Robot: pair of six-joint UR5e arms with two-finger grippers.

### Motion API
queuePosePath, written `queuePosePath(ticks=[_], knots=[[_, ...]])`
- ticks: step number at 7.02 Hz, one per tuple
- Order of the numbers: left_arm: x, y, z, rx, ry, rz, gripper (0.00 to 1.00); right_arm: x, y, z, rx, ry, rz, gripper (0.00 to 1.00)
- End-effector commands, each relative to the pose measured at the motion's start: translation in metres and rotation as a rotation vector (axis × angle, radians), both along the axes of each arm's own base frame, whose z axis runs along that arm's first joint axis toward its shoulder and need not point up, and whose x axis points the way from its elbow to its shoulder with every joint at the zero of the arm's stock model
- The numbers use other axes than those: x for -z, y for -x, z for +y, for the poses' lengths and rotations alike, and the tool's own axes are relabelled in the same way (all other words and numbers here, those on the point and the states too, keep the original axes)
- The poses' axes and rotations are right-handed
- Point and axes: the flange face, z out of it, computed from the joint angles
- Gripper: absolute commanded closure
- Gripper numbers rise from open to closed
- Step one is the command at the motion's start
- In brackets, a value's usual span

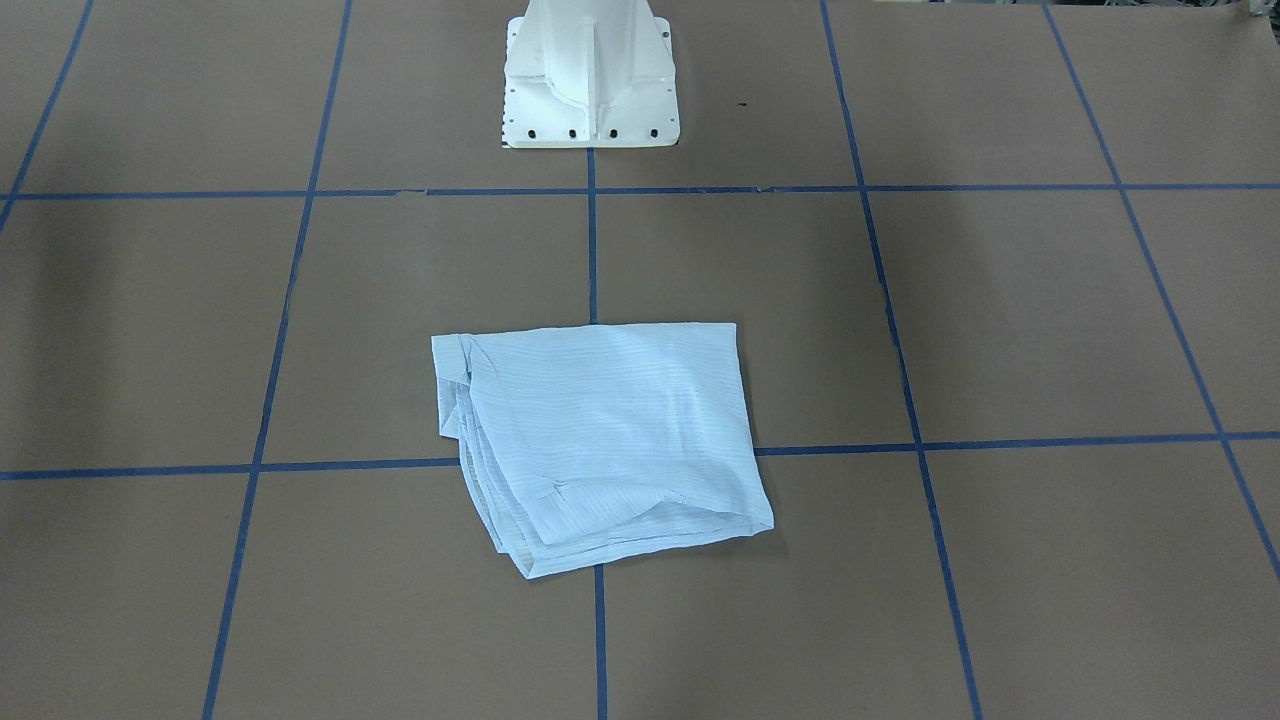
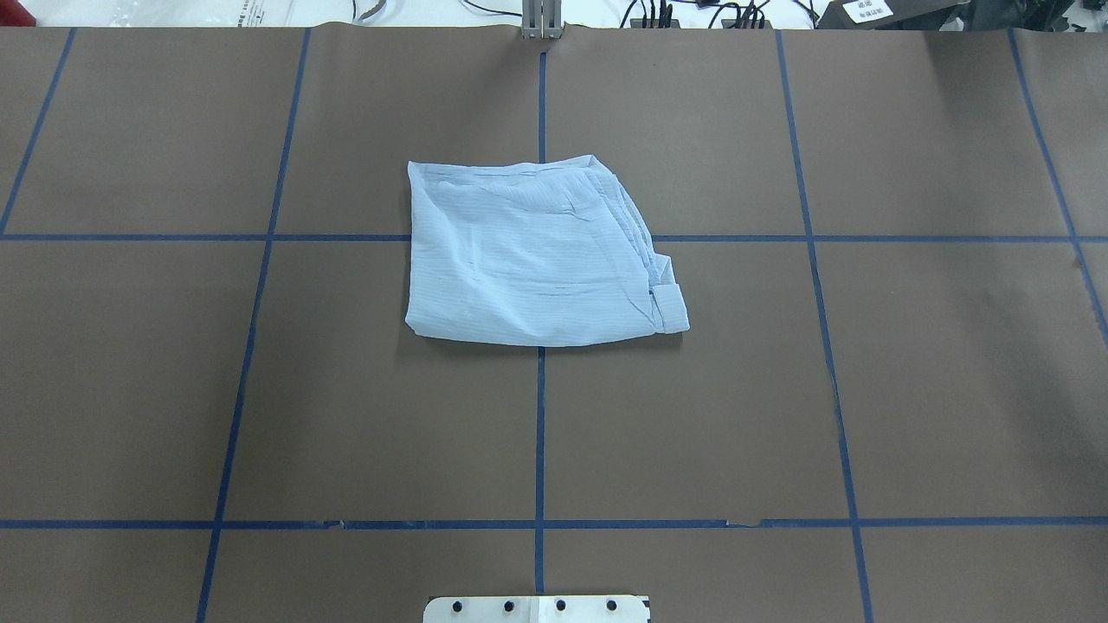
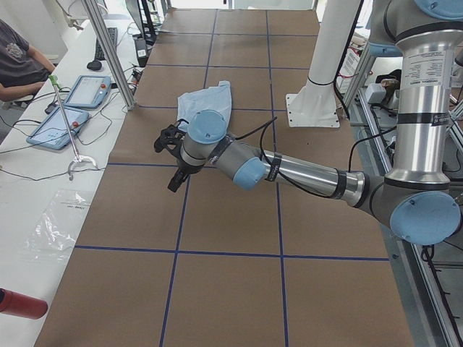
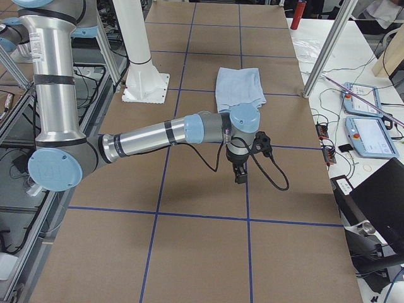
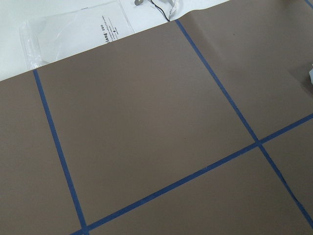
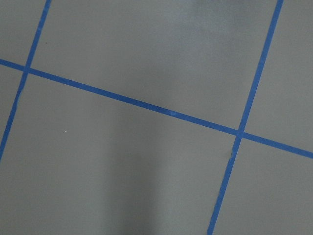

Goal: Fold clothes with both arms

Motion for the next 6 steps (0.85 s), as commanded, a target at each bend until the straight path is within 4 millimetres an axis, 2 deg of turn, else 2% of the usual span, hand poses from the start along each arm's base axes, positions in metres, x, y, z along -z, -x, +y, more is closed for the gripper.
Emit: queuePosePath(ticks=[1, 6], knots=[[0.0013, -0.0009, -0.0001, -0.001, -0.001, 0.002, 0.0, -0.0002, 0.0, 0.0, 0.001, -0.001, 0.0, 0.0], [0.001, -0.001, 0.0005, -0.002, -0.001, 0.004, 0.0, -0.0012, 0.0017, 0.0006, 0.004, 0.007, -0.026, 0.0]])
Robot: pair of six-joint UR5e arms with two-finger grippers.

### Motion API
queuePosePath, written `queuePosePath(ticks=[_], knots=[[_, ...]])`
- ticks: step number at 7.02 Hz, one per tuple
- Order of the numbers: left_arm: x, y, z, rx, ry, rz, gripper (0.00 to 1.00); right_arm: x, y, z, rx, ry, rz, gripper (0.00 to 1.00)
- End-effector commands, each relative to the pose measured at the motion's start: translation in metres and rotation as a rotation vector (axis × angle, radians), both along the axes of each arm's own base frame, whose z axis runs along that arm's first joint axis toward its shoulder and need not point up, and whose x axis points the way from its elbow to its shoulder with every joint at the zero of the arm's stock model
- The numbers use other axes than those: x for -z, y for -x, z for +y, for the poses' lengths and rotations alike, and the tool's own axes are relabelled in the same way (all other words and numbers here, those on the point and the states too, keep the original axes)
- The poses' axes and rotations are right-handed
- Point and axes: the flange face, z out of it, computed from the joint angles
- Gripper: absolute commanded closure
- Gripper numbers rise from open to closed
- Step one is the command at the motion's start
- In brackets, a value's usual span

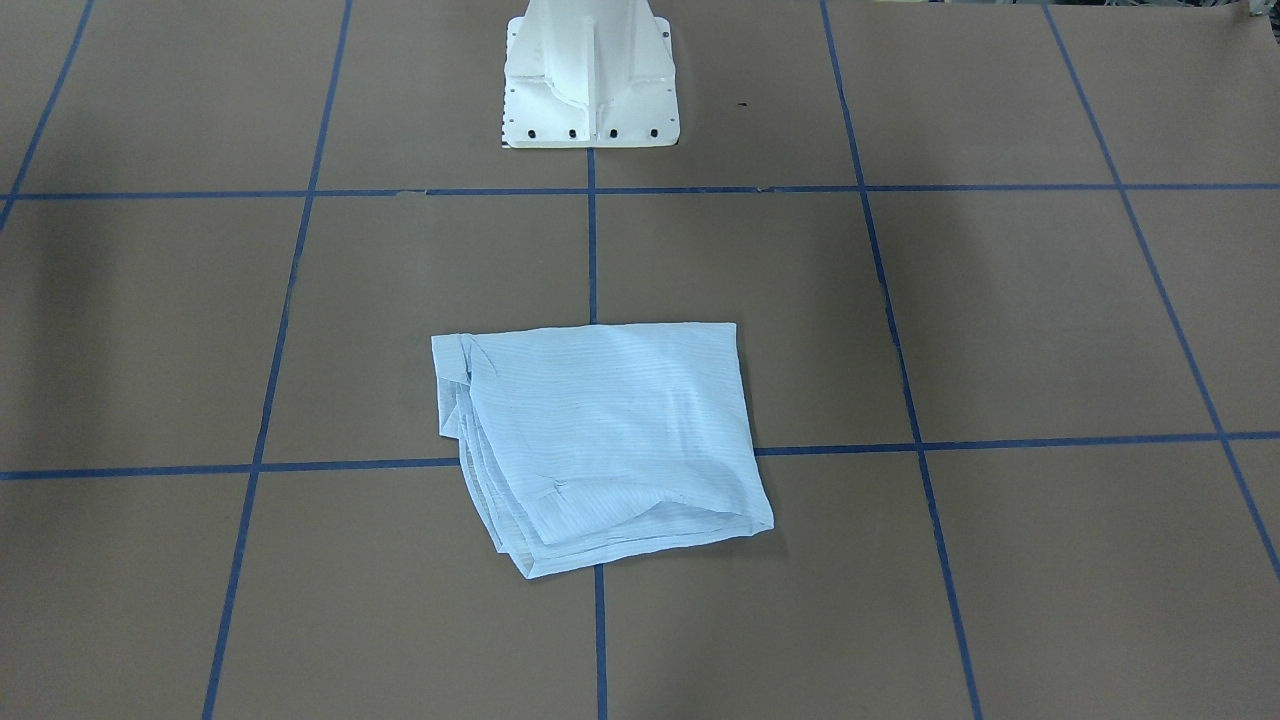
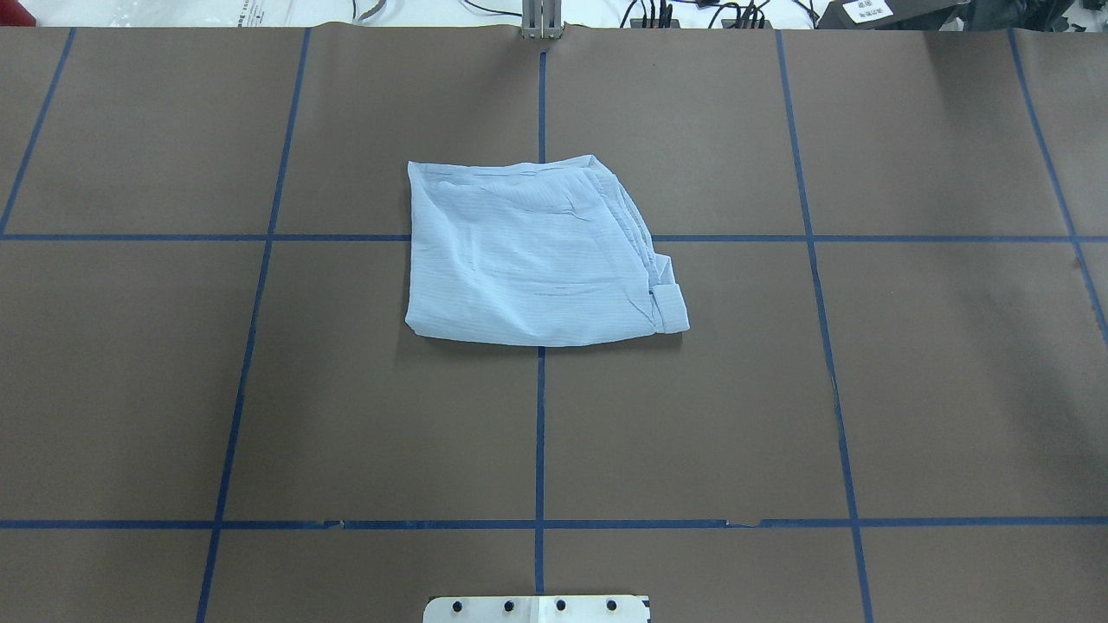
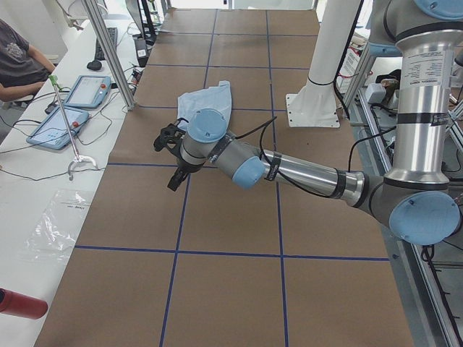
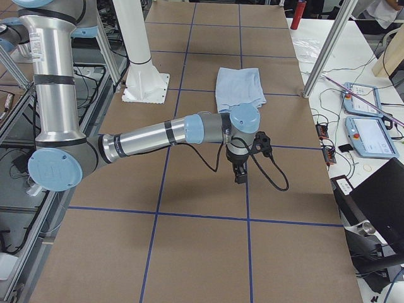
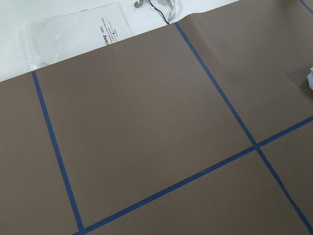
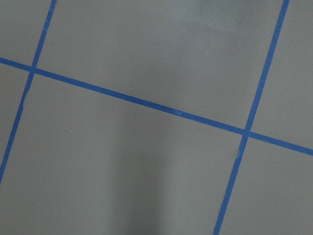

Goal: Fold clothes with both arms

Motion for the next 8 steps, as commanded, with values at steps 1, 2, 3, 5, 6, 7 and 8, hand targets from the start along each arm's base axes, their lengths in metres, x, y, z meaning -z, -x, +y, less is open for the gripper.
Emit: queuePosePath(ticks=[1, 2, 3, 5, 6, 7, 8], knots=[[-0.0001, -0.0001, 0.0003, -0.001, -0.001, 0.001, 0.0, -0.0004, 0.0002, 0.0002, 0.0, 0.002, -0.004, 0.0], [0.0001, -0.0001, 0.0003, 0.0, -0.001, 0.002, 0.0, -0.0003, 0.0003, 0.0002, 0.001, 0.002, -0.005, 0.0], [-0.0004, -0.0001, 0.0009, -0.001, -0.001, 0.003, 0.0, -0.0009, 0.0004, 0.0001, 0.001, 0.003, -0.007, 0.0], [-0.0025, -0.0008, 0.0023, -0.002, 0.002, 0.003, 0.0, -0.0032, 0.0004, 0.0012, 0.002, 0.007, -0.006, 0.0], [-0.0029, -0.0017, 0.0028, -0.005, 0.002, 0.004, 0.0, -0.0045, 0.0012, 0.0017, 0.003, 0.01, -0.008, 0.0], [-0.0044, -0.0046, 0.003, -0.011, 0.005, 0.004, 0.0, -0.0069, 0.0017, 0.0034, 0.004, 0.017, -0.016, 0.0], [-0.0045, -0.0047, 0.003, -0.012, 0.004, 0.003, 0.0, -0.0075, 0.0018, 0.004, 0.004, 0.018, -0.018, 0.0]])
